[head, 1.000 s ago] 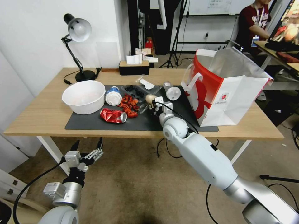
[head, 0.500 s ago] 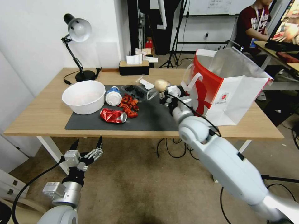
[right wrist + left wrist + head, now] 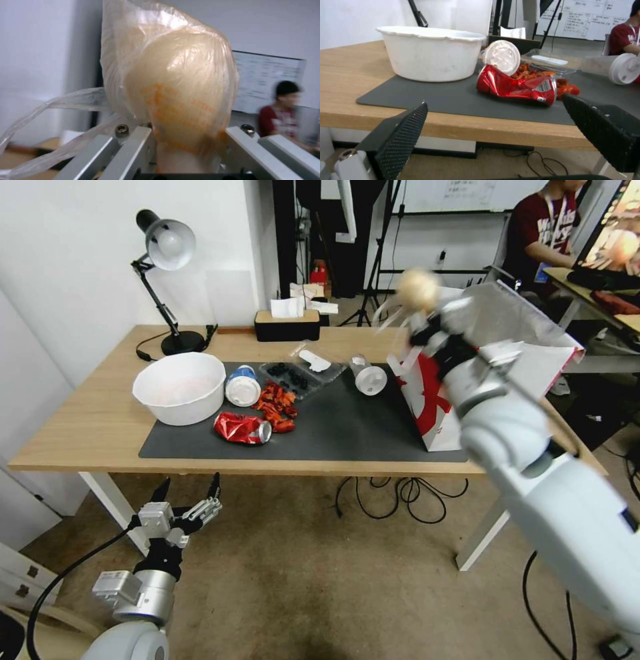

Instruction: Pick up the trash from the table and place it into the takeout bag.

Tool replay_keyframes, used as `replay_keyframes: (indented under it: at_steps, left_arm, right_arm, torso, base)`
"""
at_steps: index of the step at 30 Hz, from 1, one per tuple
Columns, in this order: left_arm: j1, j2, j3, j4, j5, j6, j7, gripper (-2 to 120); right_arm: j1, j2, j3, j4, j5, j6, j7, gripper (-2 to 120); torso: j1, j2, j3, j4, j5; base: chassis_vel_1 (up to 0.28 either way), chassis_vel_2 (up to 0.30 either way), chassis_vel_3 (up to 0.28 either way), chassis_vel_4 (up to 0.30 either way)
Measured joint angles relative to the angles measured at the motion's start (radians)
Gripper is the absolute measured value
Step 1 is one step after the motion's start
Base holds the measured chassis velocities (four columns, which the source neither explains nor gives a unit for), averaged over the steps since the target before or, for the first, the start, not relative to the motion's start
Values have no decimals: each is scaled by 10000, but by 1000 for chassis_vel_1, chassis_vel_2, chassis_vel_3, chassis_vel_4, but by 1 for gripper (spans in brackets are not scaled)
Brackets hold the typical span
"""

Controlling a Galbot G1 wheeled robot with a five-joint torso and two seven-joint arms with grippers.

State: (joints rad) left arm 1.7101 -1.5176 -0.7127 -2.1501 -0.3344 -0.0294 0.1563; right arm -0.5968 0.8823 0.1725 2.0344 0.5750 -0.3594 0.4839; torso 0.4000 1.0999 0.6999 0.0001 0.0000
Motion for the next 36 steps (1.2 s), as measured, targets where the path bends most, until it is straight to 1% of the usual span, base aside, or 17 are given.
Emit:
replay_keyframes:
  at_steps: [1,5,10,12,14,16,17,19,21,22,25,26,28,29,32,33,36]
  left_arm:
    - [12,-10,15,1,0,-14,3,100]
    - [60,-8,24,19,1,-50,14,100]
    - [53,6,23,19,2,-56,30,100]
    - [42,10,43,26,2,-57,31,100]
    - [36,13,56,37,3,-57,32,100]
    - [27,20,65,48,3,-57,32,100]
    - [23,26,66,48,-1,-56,32,100]
    - [23,30,65,48,-2,-56,32,100]
    - [23,35,59,48,-7,-57,32,100]
    - [23,35,59,48,-7,-57,32,100]
    - [23,39,40,48,-12,-56,32,100]
    - [23,39,40,48,-12,-56,32,100]
    - [29,34,25,43,-13,-57,27,100]
    - [29,34,25,43,-13,-57,27,100]
    - [62,24,-3,18,-18,-61,23,100]
    - [62,24,-3,18,-18,-61,23,100]
    - [74,24,-49,-7,-32,-63,21,100]
  right_arm:
    - [72,-82,114,-210,171,-208,331,6]
    - [106,-225,371,-816,549,-639,813,6]
    - [109,-229,422,-1152,838,-843,1154,9]
    - [204,-217,422,-1262,1074,-921,1344,18]
    - [267,-221,421,-1306,1198,-976,1401,22]
    - [352,-253,402,-1360,1365,-1058,1470,30]
    - [398,-283,391,-1395,1438,-1092,1487,39]
    - [414,-290,388,-1408,1464,-1101,1496,40]
    - [436,-301,371,-1427,1512,-1115,1504,52]
    - [436,-301,371,-1427,1512,-1115,1504,52]
    - [491,-285,341,-1434,1525,-1148,1504,67]
    - [491,-285,341,-1434,1525,-1148,1504,67]
    - [530,-282,309,-1434,1525,-1159,1494,77]
    - [530,-282,309,-1434,1525,-1159,1494,77]
    - [529,-279,276,-1428,1525,-1208,1462,92]
    - [529,-279,276,-1428,1525,-1208,1462,92]
    - [519,-244,266,-1410,1533,-1222,1441,100]
  torso:
    - [-1,-1,0,0,1]
    - [0,-1,3,-1,4]
    - [0,-1,2,-1,2]
    - [0,-1,3,0,0]
    - [0,-1,2,0,-1]
    - [0,0,3,0,-1]
    - [0,0,2,0,-1]
    - [0,0,2,-1,-1]
    - [0,0,3,0,0]
    - [0,0,3,0,0]
    - [0,0,2,0,0]
    - [0,0,2,0,0]
    - [0,0,2,0,0]
    - [0,0,2,0,0]
    - [0,0,1,0,0]
    - [0,0,1,0,0]
    - [0,3,2,0,0]
  base:
    - [0,0,0,0]
    - [0,0,0,0]
    - [0,0,0,0]
    - [0,0,0,0]
    - [0,0,0,0]
    - [0,0,0,0]
    - [0,0,0,0]
    - [0,0,0,0]
    - [0,0,0,0]
    - [0,0,0,0]
    - [0,0,0,0]
    - [0,0,0,0]
    - [0,0,0,0]
    - [0,0,0,0]
    - [0,0,0,0]
    - [0,0,0,0]
    - [0,0,0,0]
